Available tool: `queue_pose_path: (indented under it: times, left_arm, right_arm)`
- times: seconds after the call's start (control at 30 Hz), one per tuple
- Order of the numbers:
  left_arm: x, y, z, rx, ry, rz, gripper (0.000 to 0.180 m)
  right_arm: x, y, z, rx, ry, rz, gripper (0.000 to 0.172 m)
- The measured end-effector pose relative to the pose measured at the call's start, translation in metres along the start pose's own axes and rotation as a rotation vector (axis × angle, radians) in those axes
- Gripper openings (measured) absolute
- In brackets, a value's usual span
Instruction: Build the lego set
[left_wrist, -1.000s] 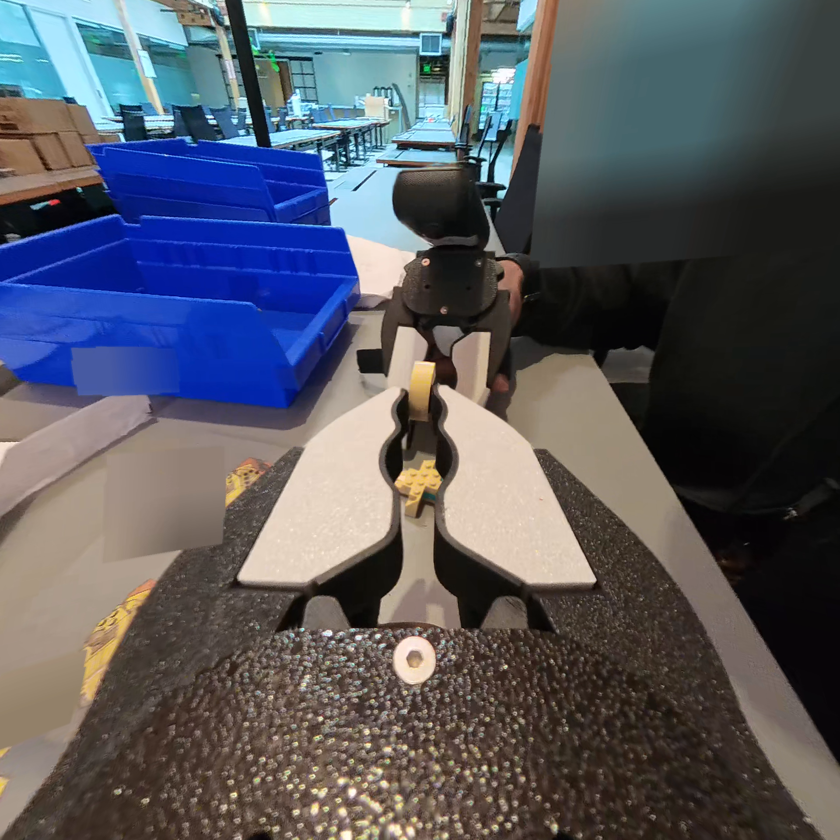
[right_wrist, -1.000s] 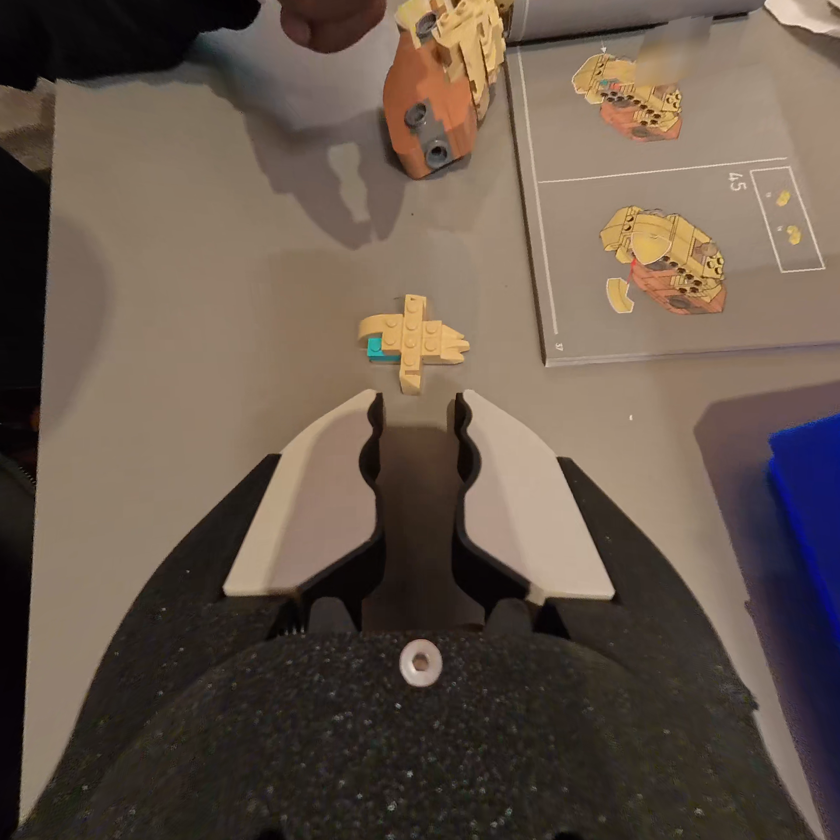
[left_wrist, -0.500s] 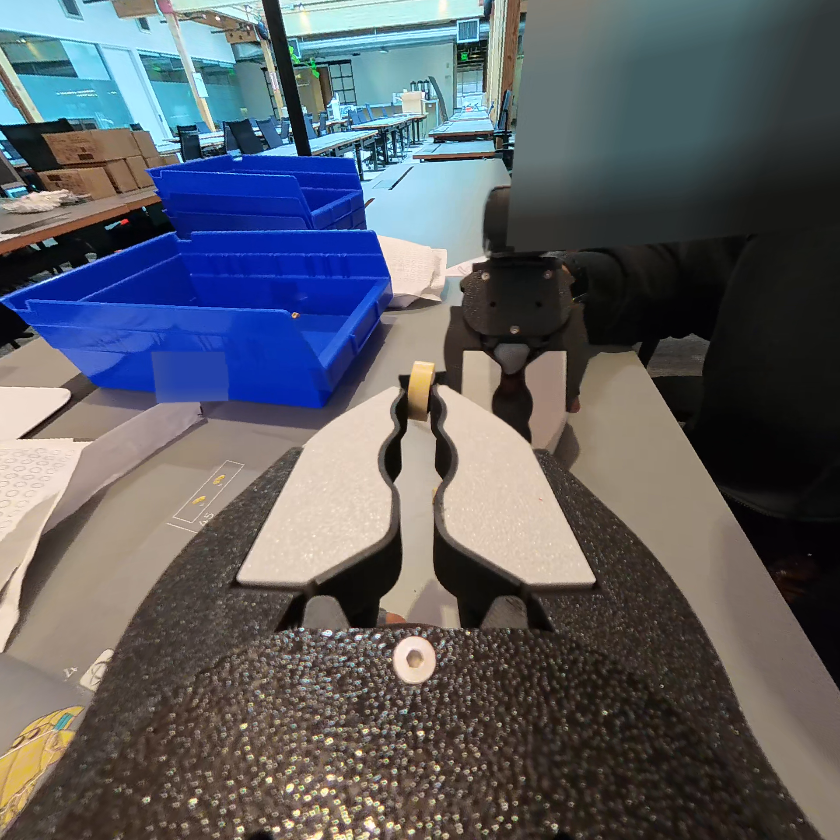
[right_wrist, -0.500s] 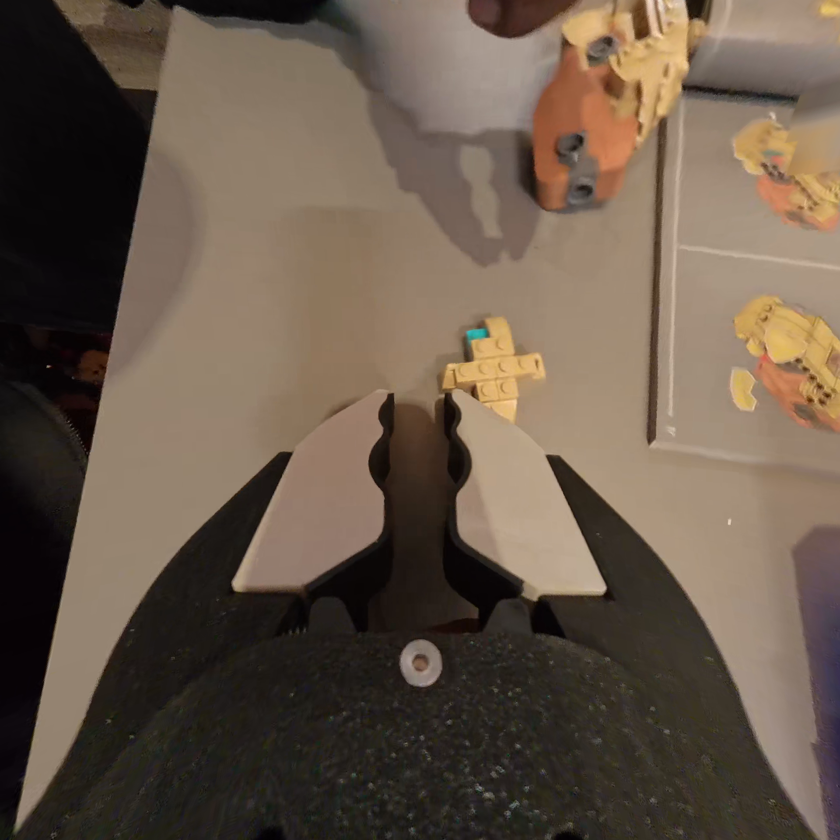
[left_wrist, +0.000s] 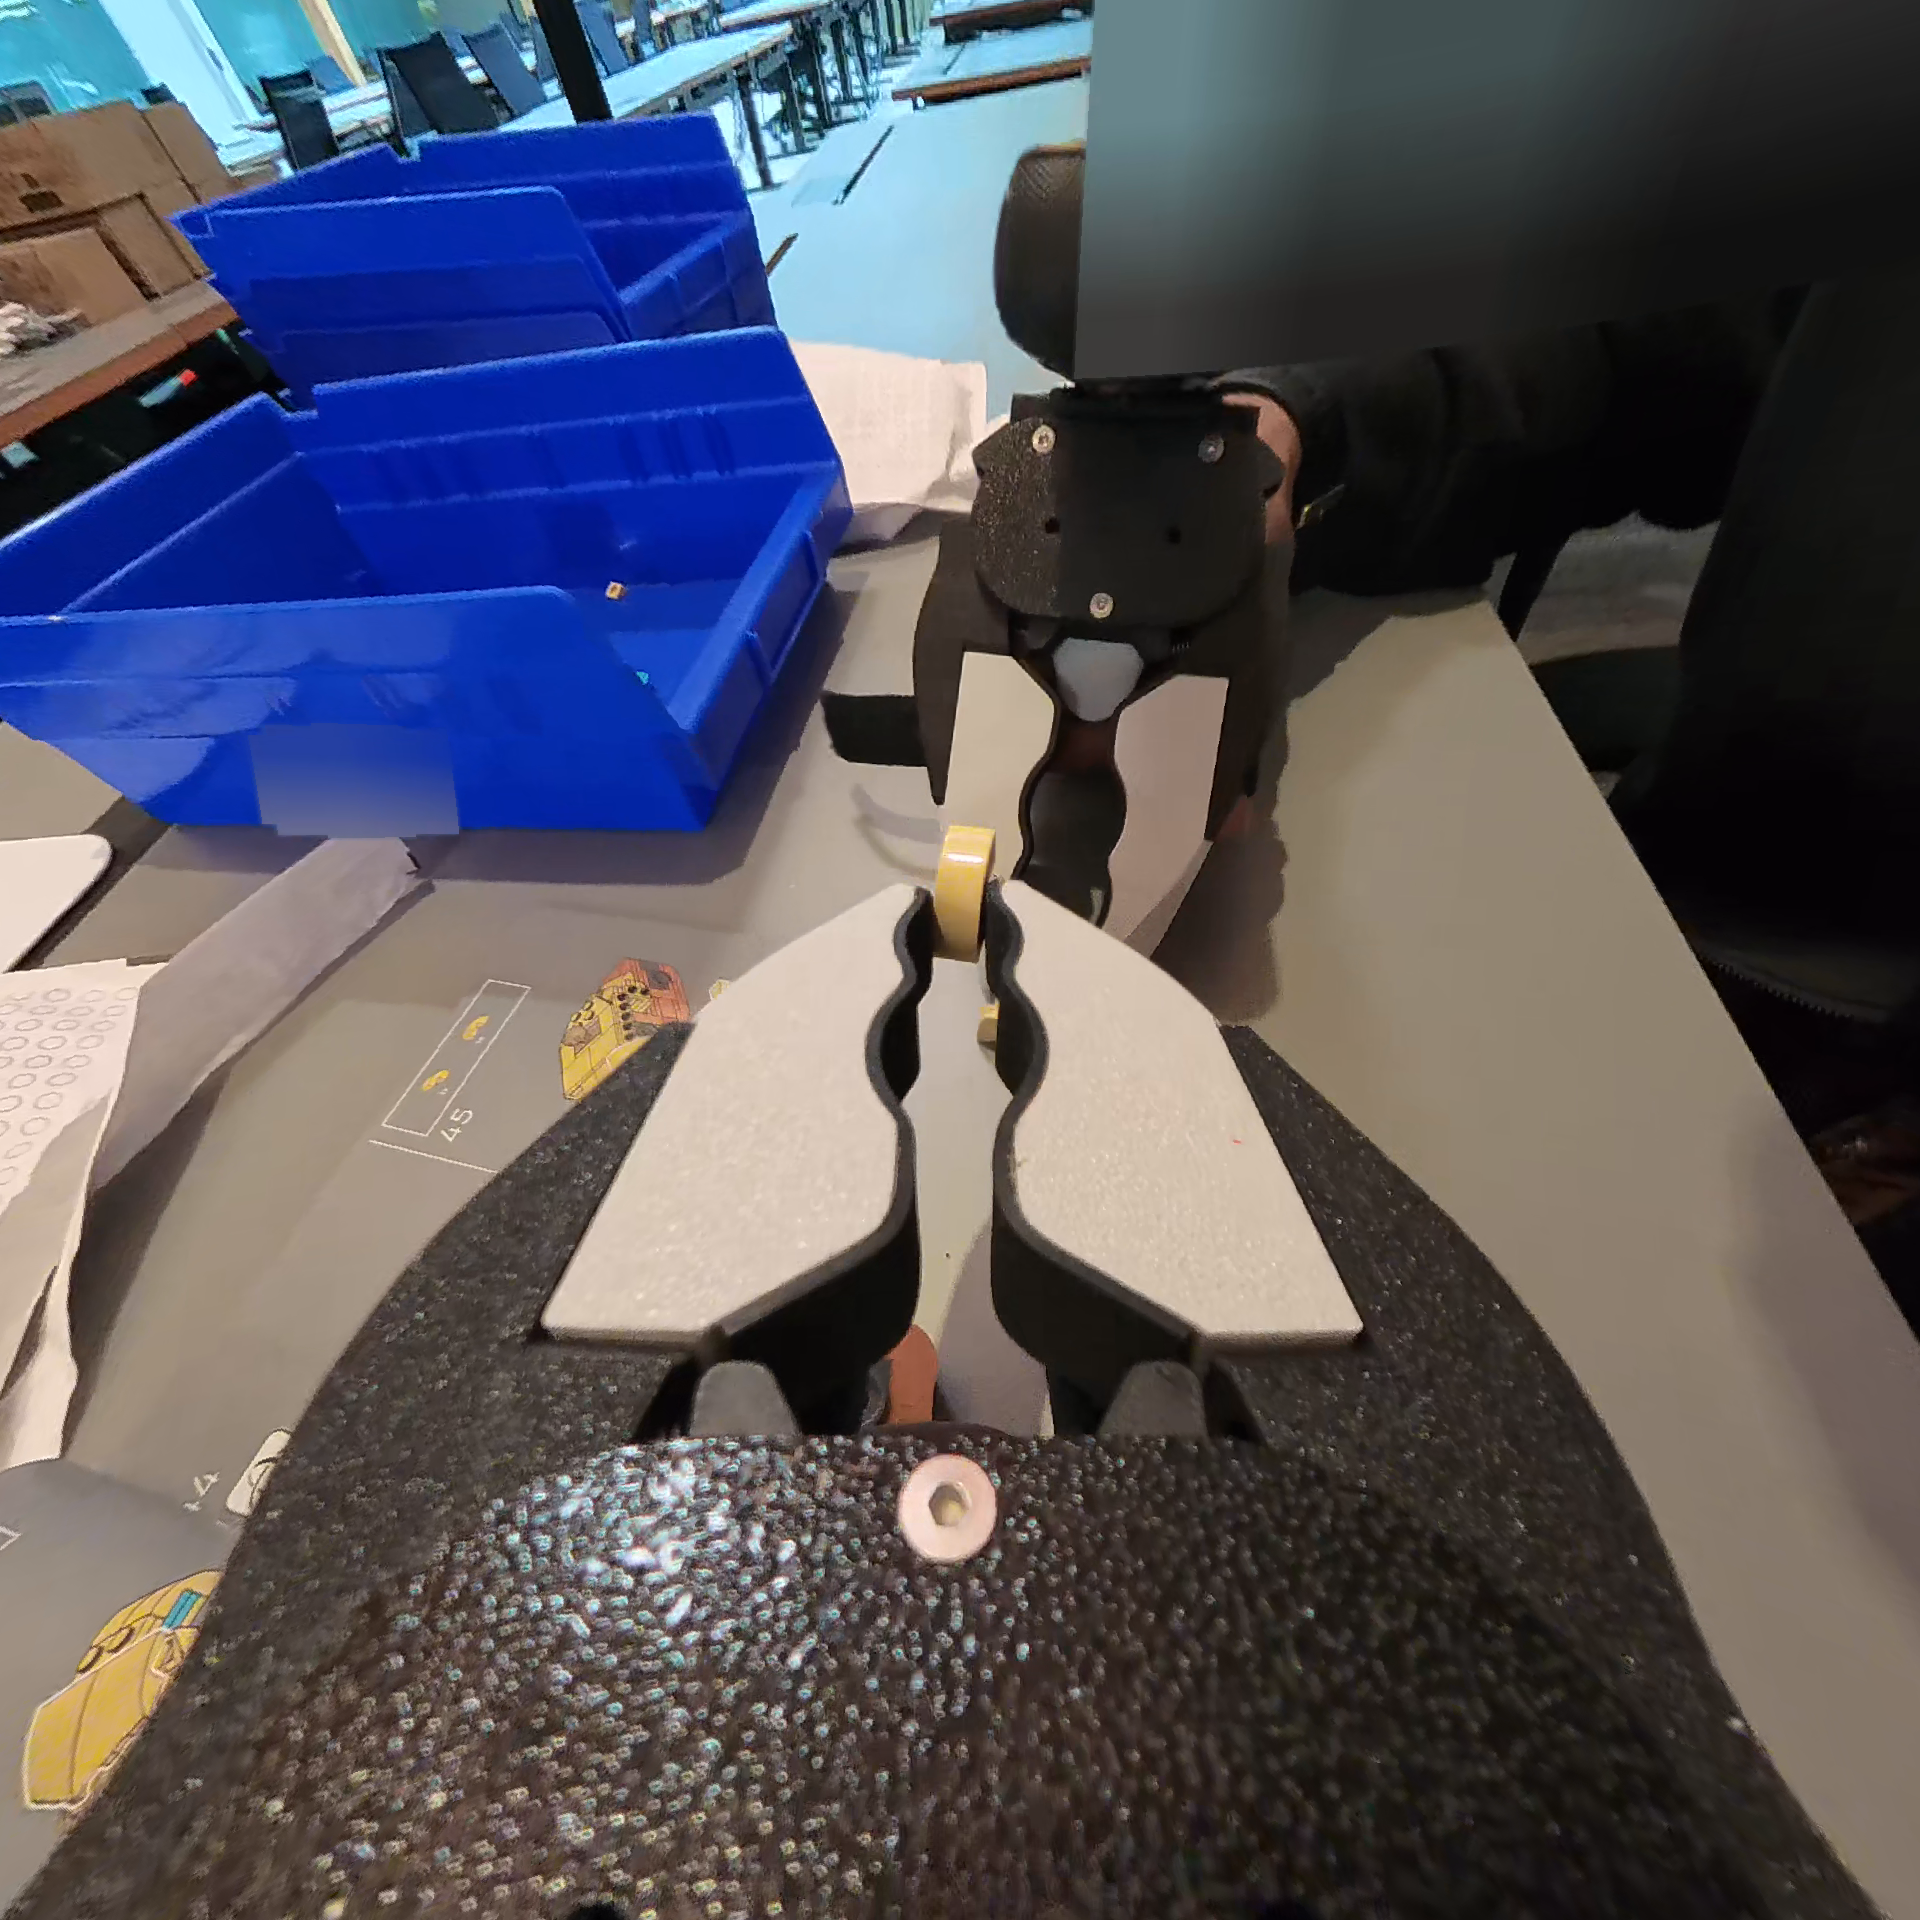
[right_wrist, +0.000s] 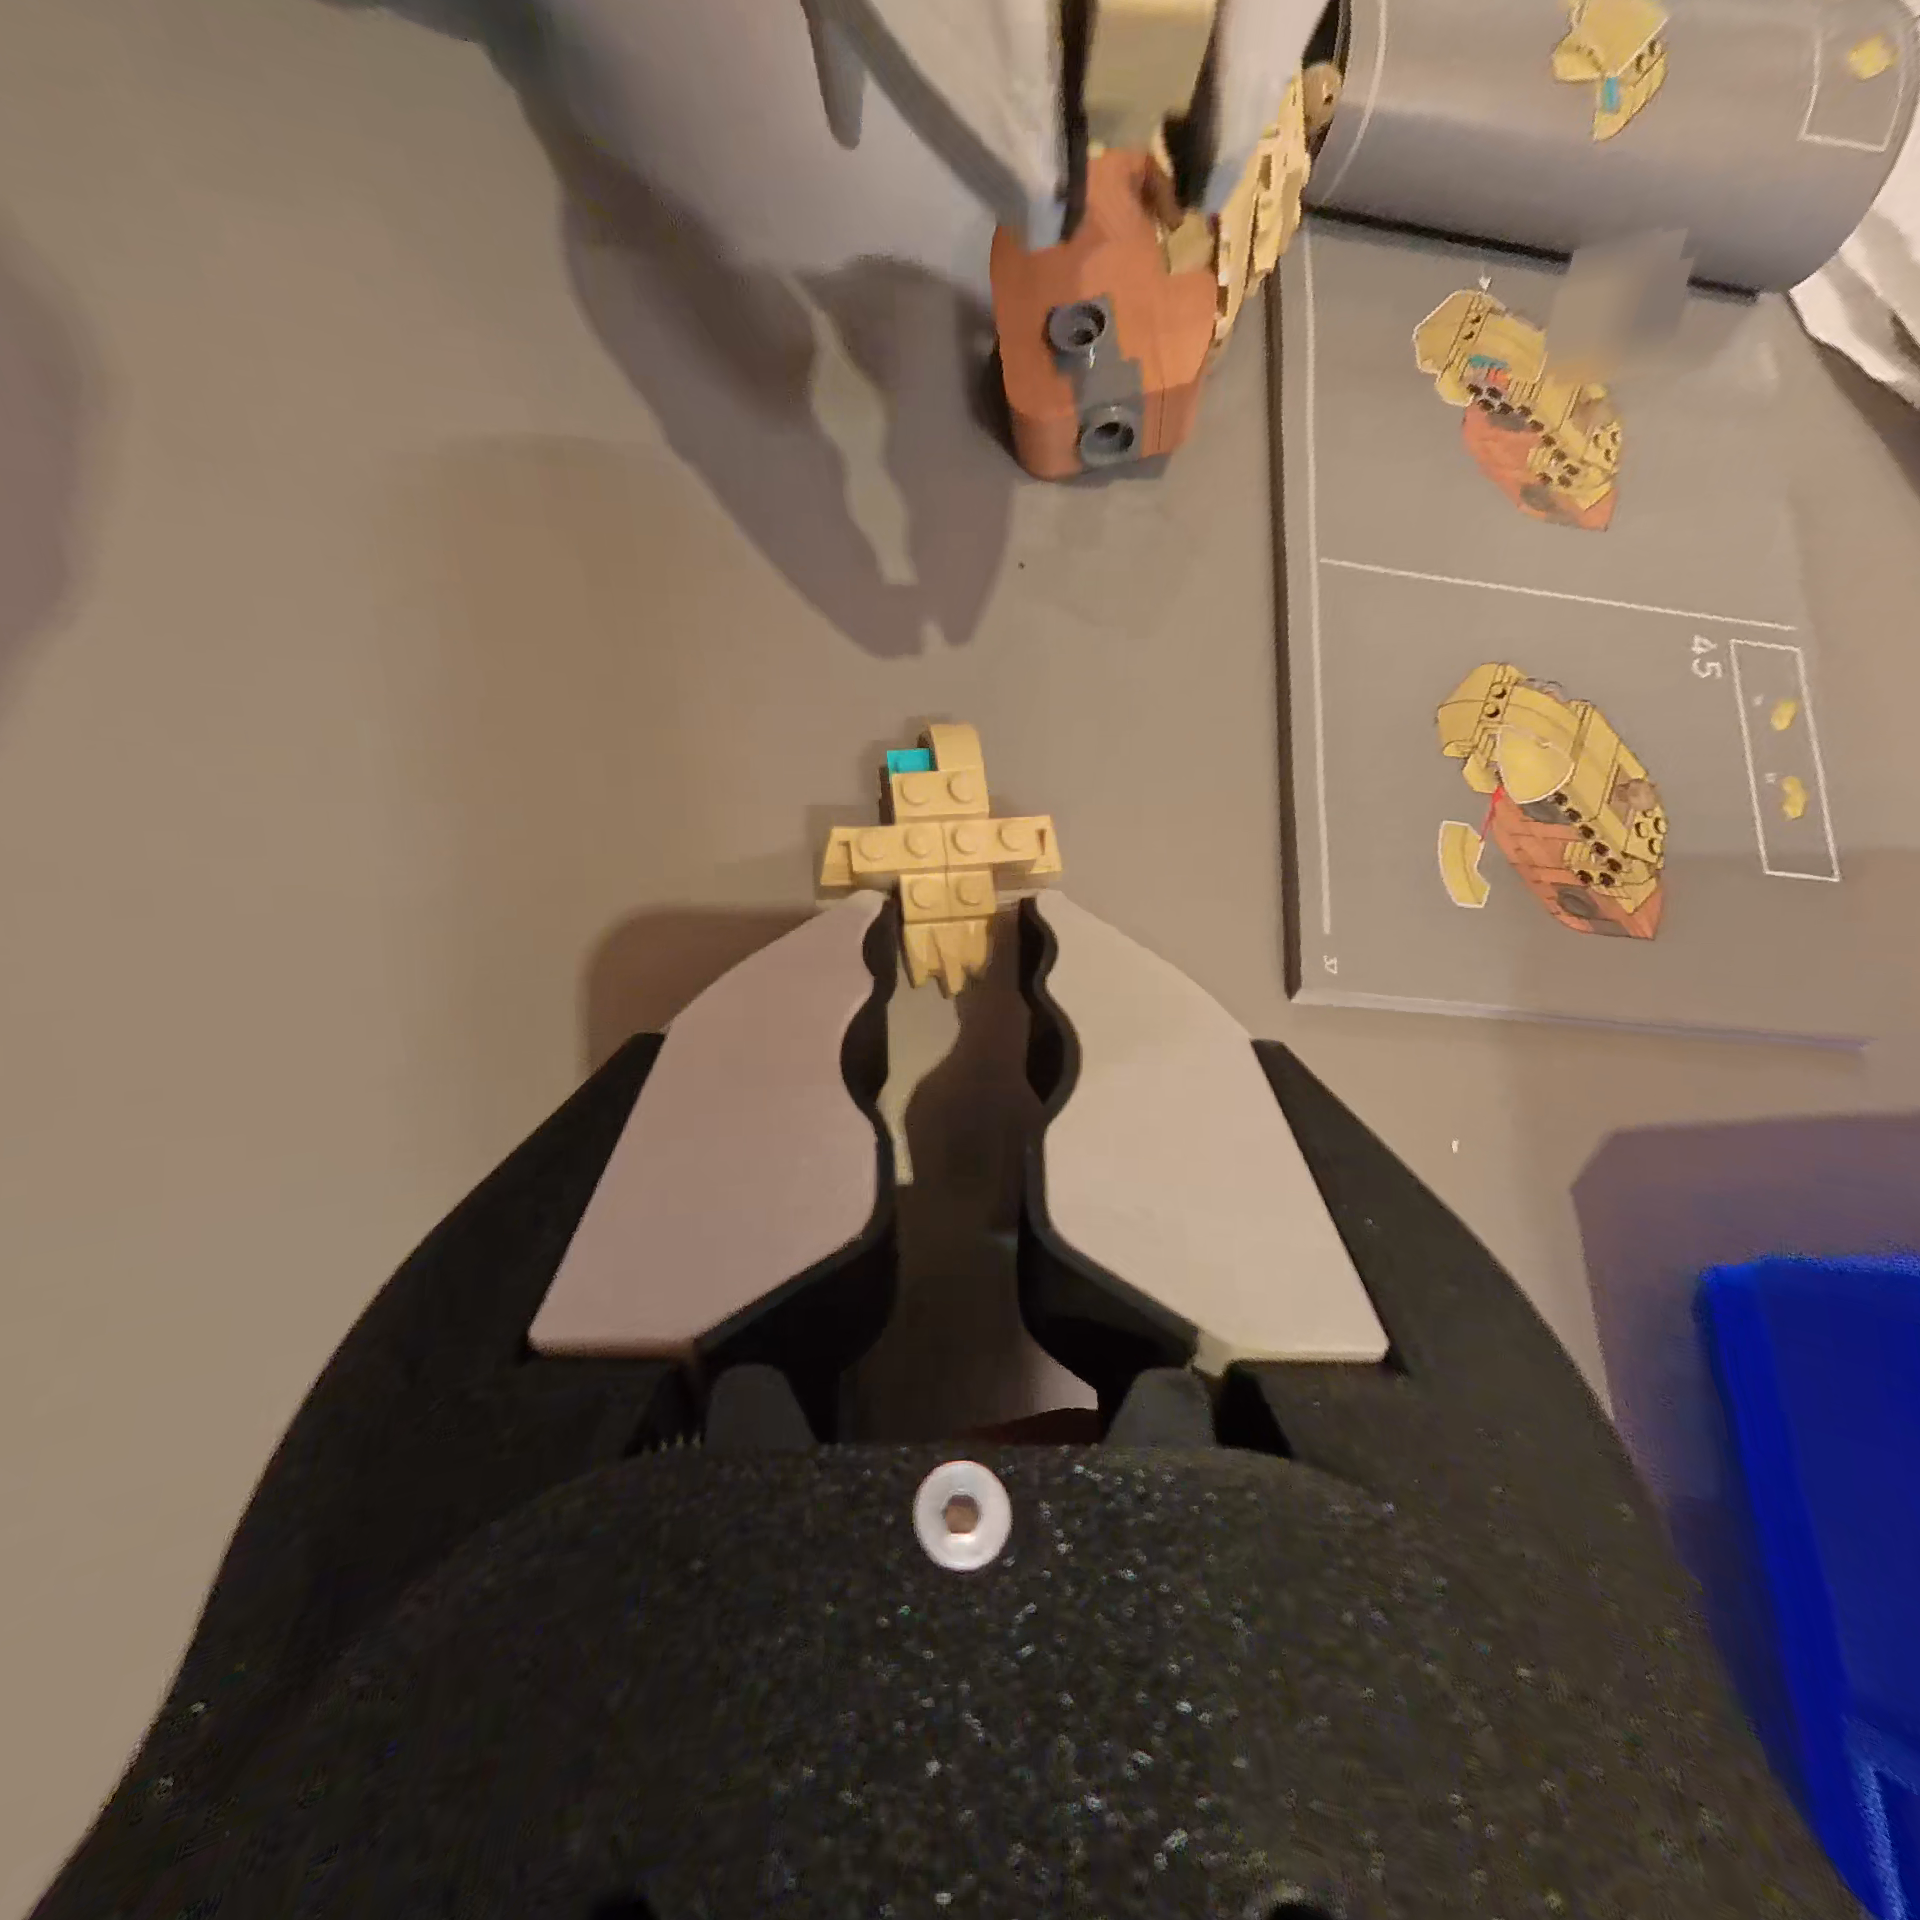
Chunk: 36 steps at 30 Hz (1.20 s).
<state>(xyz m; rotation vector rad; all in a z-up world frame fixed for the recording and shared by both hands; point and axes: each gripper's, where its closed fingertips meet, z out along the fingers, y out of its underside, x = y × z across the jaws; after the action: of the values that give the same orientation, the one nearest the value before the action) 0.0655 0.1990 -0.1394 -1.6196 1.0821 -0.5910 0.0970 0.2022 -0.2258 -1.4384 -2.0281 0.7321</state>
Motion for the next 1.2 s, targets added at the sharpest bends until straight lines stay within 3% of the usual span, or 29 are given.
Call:
queue_pose_path:
  times: [0.23, 0.6, 1.2]
  left_arm:
    - [0.0, 0.006, 0.001, -0.05, -0.018, 0.028, 0.009]
    - [-0.001, 0.019, 0.008, -0.188, -0.096, 0.142, 0.009]
    - [-0.002, 0.023, 0.012, -0.194, -0.098, 0.127, 0.009]
  right_arm:
    - [0.001, -0.006, 0.005, 0.01, -0.031, -0.002, 0.017]
    - [0.018, -0.035, -0.021, 0.3, 0.011, 0.24, 0.016]
    - [0.018, -0.039, -0.024, 0.343, 0.051, 0.289, 0.016]
